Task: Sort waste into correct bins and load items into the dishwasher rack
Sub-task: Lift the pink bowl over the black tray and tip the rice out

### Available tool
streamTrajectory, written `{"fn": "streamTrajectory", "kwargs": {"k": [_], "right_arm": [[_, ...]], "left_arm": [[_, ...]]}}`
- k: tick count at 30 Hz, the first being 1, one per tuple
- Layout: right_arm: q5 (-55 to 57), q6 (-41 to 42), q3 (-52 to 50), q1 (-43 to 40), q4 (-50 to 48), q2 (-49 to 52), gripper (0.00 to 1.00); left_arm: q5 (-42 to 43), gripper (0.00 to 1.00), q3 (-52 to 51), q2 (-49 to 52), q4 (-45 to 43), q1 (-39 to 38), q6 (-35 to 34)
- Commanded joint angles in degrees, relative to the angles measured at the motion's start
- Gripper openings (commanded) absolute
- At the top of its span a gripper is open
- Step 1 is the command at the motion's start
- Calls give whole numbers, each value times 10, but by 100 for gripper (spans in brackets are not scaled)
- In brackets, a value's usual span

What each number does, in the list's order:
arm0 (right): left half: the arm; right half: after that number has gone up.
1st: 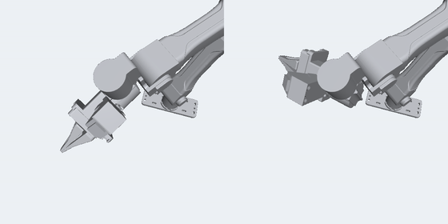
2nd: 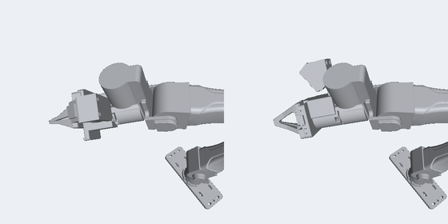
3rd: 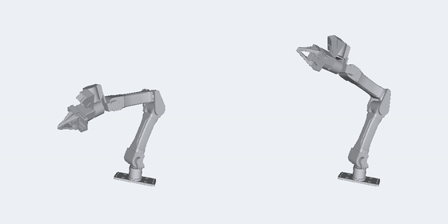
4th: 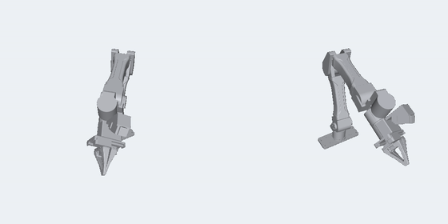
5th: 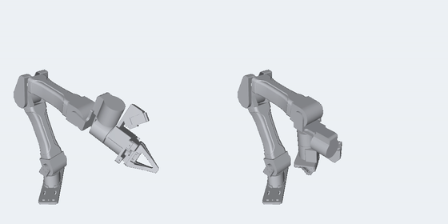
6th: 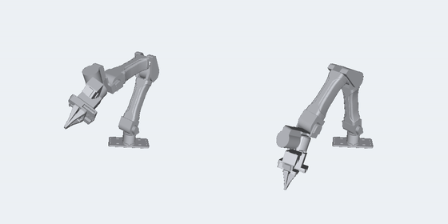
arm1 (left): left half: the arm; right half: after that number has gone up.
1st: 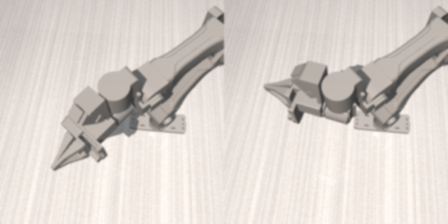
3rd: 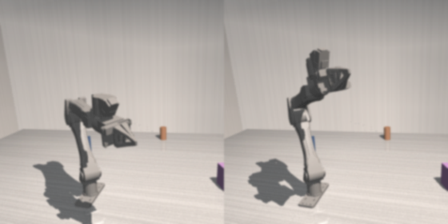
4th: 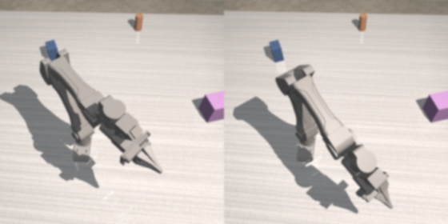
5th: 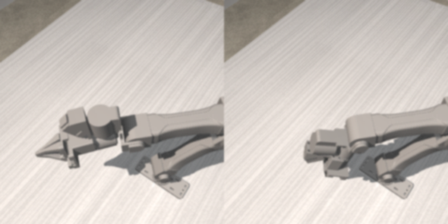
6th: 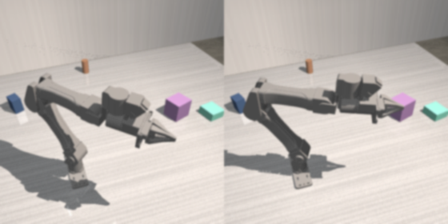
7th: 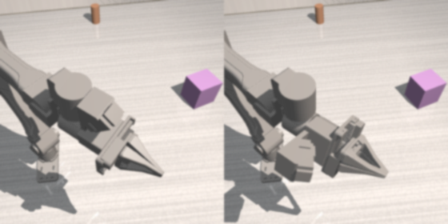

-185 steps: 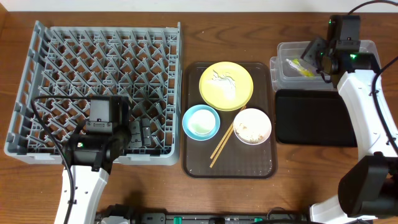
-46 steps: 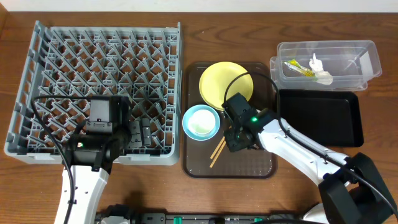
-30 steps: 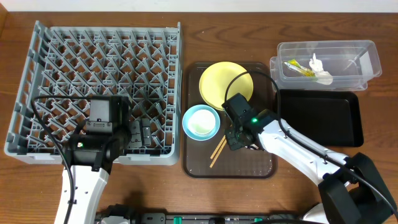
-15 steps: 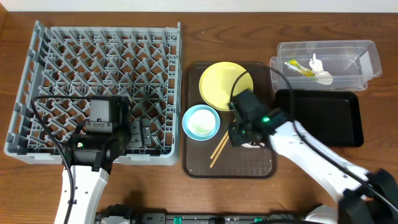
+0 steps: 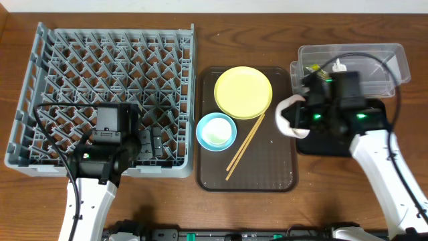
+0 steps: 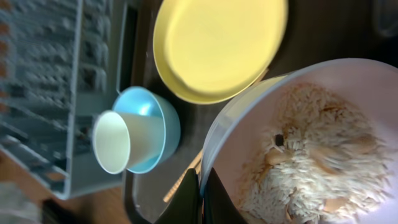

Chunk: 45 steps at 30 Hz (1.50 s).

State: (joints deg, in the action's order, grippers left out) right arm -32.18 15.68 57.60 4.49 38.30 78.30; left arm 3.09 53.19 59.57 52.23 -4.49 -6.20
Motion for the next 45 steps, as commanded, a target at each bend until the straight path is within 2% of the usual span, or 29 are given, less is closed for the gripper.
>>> {"fn": "streamTrajectory", "kwargs": {"k": [1,6,11,24,45], "right_arm": [[-101,-25,11,-58,-1,-6,1],[-151,-46,11,-135,13,13,1],[-246,-83,11,-189,20,55,1],[-374,-148,11,-271,18,176,1],[-558,-166,11,-413,-9,317,1]], "left_arm": [[5,95,12,-1,0,3,-7],[5,95,12,-1,0,3,-7],[5,95,12,-1,0,3,-7],[5,95,12,-1,0,3,-7],[5,95,12,-1,0,3,-7]]}}
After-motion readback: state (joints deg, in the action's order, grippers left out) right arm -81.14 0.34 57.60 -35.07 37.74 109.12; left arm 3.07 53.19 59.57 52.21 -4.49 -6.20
